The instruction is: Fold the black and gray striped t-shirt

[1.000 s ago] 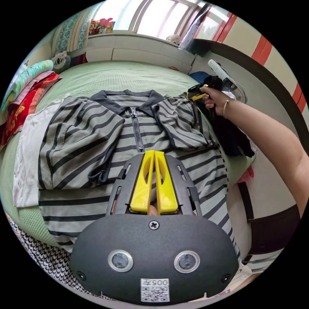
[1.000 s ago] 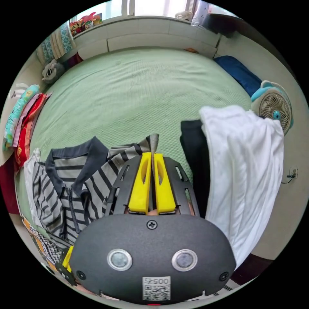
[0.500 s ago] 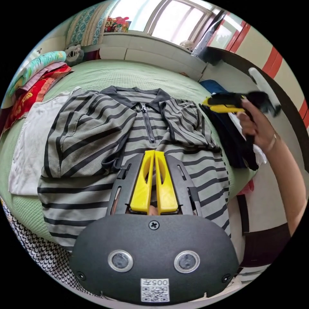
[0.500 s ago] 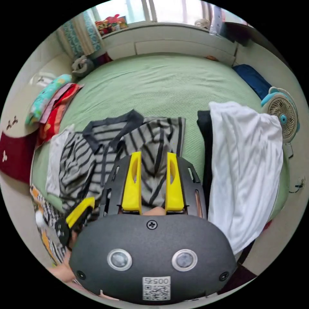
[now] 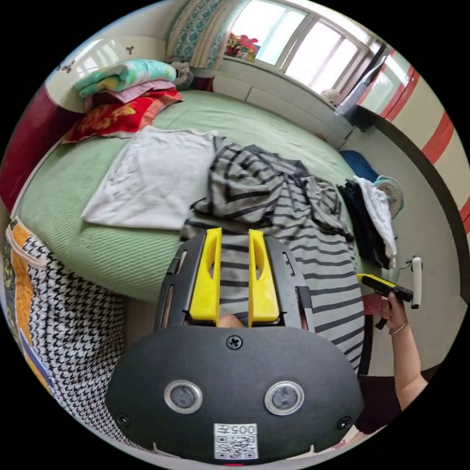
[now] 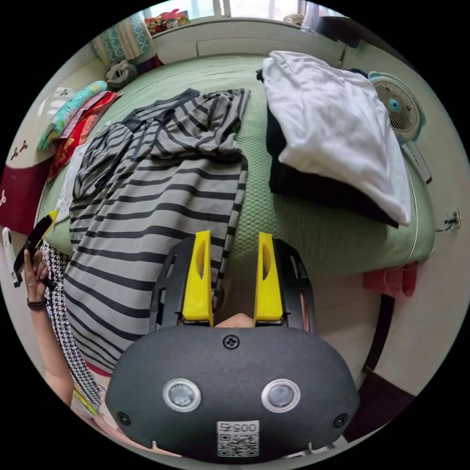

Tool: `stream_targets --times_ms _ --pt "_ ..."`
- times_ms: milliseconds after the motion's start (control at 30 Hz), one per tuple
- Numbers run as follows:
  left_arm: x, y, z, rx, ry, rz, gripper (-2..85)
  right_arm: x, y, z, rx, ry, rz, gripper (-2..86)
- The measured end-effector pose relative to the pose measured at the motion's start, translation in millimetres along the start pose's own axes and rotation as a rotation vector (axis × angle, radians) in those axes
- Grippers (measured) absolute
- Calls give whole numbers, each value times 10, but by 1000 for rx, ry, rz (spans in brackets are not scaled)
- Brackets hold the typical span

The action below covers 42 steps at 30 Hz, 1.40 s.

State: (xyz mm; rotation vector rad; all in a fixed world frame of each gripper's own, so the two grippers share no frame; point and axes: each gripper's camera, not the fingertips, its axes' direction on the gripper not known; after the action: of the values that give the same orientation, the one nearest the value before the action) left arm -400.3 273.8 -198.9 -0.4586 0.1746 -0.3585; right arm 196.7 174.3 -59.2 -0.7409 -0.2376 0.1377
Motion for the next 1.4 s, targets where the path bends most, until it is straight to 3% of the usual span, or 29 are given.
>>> stream_targets --times_ms 133,233,367,533,767,933,1000,1233,1400 --pt "-176 88 272 -108 -60 -16 104 -41 114 117 -17 13 40 127" --pt "-93 126 325 -94 -136 19 99 -157 196 114 -8 53 20 114" --pt "72 98 289 -131 -215 82 60 -369 323 119 -20 101 -72 16" --pt "223 -40 -146 -26 -204 163 10 -400 331 -138 42 123 -82 -15" --pt "318 -712 -570 106 -219 168 12 -336 -247 -759 230 211 15 -15" --pt "184 -985 -524 100 -233 80 54 -120 -505 -786 187 107 161 1" --pt "112 -877 -575 113 -216 80 53 -55 -381 -854 226 72 177 16" --pt "-144 -9 -584 0 -82 140 81 -56 798 -784 191 -16 -70 93" --pt "-217 472 -470 -85 -18 109 94 130 1306 -384 48 -58 23 103"
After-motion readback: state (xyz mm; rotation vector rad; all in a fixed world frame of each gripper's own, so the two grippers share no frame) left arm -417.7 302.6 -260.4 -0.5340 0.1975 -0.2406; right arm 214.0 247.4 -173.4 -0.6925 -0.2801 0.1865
